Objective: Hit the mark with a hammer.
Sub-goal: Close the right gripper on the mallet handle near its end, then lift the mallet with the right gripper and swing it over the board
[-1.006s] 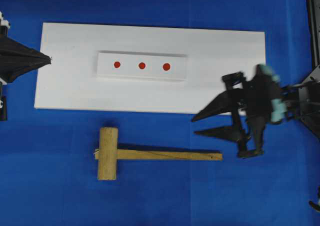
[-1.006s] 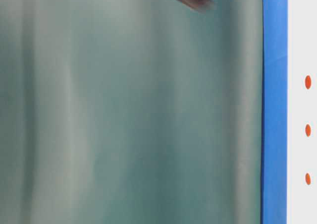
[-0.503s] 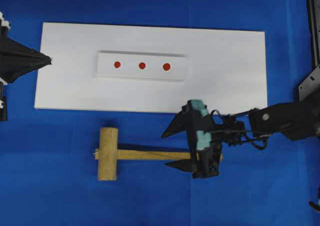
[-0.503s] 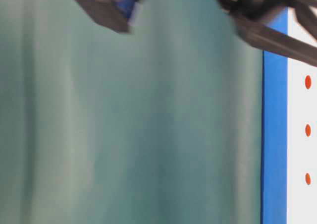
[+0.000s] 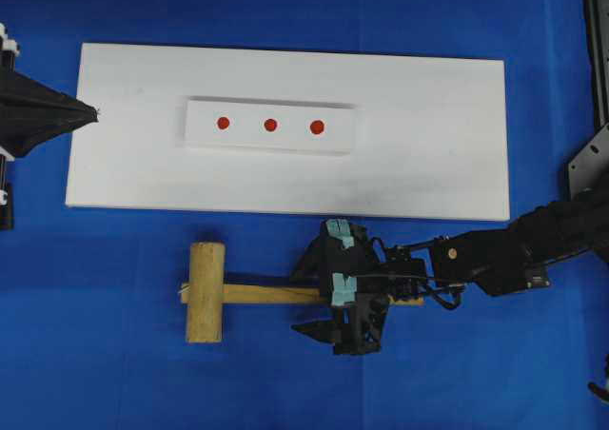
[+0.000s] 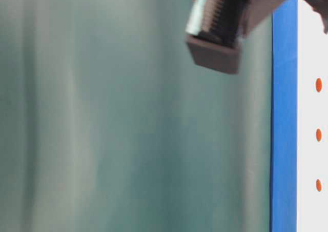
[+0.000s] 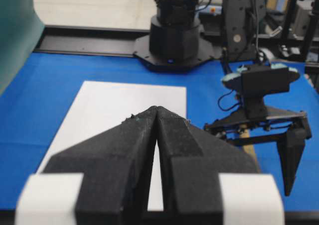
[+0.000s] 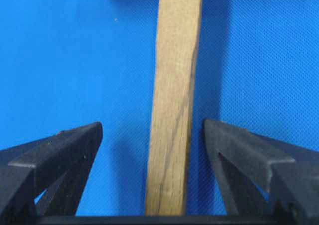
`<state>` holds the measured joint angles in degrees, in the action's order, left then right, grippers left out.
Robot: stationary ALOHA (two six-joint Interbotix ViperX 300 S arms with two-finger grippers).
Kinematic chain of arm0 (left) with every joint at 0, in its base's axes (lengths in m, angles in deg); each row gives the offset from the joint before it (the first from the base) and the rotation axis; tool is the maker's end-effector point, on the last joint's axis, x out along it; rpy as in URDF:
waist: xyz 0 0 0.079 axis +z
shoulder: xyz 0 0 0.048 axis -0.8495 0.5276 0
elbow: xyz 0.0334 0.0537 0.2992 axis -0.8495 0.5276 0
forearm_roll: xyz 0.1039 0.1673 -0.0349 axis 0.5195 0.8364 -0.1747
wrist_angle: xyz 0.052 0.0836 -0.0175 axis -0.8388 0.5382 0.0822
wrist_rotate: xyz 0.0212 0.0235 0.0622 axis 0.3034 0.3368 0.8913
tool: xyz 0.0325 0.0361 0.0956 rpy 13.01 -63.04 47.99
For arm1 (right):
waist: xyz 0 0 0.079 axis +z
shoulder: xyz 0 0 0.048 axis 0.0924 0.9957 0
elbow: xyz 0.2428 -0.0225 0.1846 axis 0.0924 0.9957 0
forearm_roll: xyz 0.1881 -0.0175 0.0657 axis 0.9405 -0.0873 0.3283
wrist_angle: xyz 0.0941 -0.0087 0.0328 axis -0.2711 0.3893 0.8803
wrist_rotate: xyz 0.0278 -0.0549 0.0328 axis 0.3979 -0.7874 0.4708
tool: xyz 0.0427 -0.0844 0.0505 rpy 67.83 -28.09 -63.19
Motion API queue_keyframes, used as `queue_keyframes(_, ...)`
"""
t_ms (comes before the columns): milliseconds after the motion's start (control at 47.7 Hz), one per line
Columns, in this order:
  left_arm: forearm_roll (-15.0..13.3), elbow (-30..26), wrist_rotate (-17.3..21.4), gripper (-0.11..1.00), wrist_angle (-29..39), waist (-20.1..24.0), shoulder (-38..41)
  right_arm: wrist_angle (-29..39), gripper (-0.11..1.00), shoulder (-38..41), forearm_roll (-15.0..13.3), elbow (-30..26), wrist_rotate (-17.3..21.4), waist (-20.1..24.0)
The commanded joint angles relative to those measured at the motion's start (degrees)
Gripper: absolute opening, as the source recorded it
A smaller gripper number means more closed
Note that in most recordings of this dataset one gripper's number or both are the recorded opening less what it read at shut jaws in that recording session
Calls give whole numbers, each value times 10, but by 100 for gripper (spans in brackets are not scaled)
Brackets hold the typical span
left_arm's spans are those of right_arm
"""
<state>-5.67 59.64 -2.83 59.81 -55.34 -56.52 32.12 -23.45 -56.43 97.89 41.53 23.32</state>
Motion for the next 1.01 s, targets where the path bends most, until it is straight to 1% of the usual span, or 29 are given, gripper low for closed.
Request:
queue_keyframes(0, -2, -6, -1, 0, -1, 1, 3, -11, 87, -1, 5, -14, 0, 3)
queue_keyframes(126, -2, -6, -2, 0, 4, 1, 2, -11, 85, 0, 5, -13, -3, 3)
queue_keyframes(189, -2, -6, -2, 0, 6, 1, 2, -10, 77, 0, 6, -12, -4, 3)
queue_keyframes(210, -2, -6, -1, 0, 7, 1, 2, -10, 73, -1, 5, -12, -5, 2)
queue_keyframes(356, -2, -6, -2, 0, 7, 1, 1, -9, 29, -8, 5, -9, -5, -2)
queue_keyframes(440, -2, -6, -2, 0, 8, 1, 1, -9, 11, -13, 5, -7, -6, -3)
queue_keyframes(713, -2, -6, -2, 0, 13, 1, 2, -9, 10, -26, 5, -9, -6, -4)
queue_keyframes(985, -2, -6, -2, 0, 18, 1, 1, -4, 10, -93, 4, 5, -14, -5)
